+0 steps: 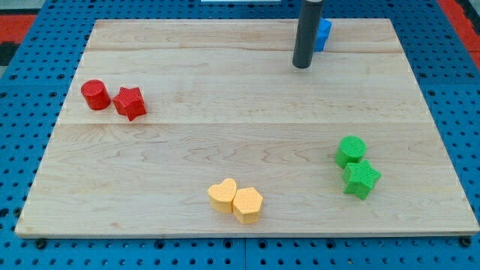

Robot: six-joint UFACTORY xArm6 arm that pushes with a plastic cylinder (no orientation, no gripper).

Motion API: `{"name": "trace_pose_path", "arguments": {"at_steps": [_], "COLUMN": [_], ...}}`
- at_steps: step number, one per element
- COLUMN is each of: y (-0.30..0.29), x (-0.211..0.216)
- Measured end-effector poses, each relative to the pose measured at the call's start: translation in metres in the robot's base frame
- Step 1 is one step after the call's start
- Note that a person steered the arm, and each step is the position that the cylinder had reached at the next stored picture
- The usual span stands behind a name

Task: Push the yellow blocks slightly upwards

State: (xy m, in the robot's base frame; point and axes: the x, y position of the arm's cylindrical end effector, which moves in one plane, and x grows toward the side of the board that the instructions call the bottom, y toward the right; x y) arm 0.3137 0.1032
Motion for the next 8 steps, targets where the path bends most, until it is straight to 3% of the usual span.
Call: {"name": "trace_pose_path", "arguments": {"at_steps": [3,6,7,8], "y": [0.012,-0.012,-0.012,-0.020], "x": [0.000,0.000,0.061,0.169]}}
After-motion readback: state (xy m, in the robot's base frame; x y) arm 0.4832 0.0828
